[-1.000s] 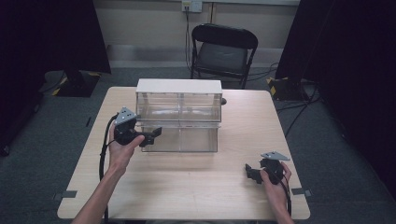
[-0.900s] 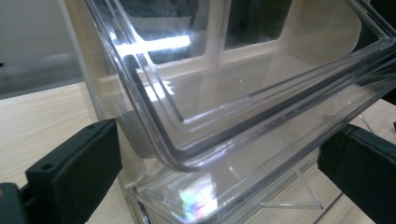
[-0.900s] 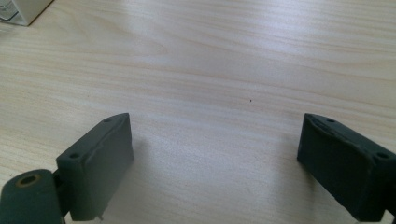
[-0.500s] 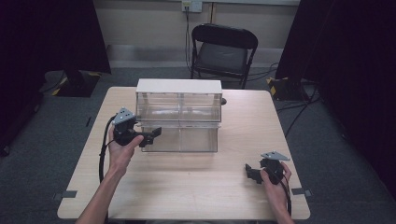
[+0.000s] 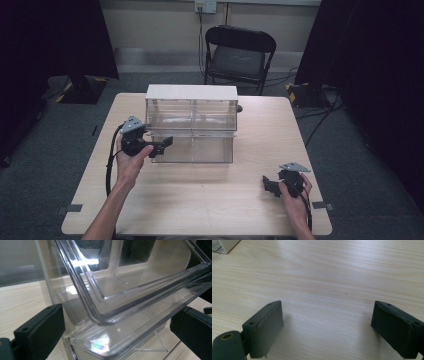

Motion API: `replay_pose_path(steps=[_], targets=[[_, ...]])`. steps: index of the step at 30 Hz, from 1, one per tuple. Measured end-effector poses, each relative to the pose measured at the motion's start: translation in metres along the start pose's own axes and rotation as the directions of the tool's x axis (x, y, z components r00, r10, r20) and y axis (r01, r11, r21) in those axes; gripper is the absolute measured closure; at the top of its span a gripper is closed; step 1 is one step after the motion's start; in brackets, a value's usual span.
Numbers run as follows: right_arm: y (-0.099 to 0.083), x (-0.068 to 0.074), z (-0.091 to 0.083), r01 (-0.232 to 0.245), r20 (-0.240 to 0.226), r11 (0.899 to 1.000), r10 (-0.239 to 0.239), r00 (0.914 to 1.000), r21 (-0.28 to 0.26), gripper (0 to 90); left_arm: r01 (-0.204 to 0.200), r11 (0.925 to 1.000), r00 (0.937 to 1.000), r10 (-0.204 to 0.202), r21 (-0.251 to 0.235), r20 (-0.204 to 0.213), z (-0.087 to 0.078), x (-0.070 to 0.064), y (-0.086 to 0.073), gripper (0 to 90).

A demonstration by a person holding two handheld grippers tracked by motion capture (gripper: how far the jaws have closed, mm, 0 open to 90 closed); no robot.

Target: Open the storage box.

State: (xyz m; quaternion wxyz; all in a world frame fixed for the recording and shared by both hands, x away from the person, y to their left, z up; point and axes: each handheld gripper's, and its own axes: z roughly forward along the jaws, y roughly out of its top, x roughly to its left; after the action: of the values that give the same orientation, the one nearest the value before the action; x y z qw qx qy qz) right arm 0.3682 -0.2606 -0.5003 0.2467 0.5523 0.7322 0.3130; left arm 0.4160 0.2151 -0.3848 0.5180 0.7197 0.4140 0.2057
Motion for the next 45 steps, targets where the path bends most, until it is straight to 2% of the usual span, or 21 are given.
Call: replay_pose_path(steps=[45], targets=[[0.0,0.0002,0.0001,-0.002,0.001,1.0,0.002,1.0,0.0,9.7,-0.005,1.0,1.0,0.005,0.001,0.003,-0.0002,0.0006,0.0002,0.0]])
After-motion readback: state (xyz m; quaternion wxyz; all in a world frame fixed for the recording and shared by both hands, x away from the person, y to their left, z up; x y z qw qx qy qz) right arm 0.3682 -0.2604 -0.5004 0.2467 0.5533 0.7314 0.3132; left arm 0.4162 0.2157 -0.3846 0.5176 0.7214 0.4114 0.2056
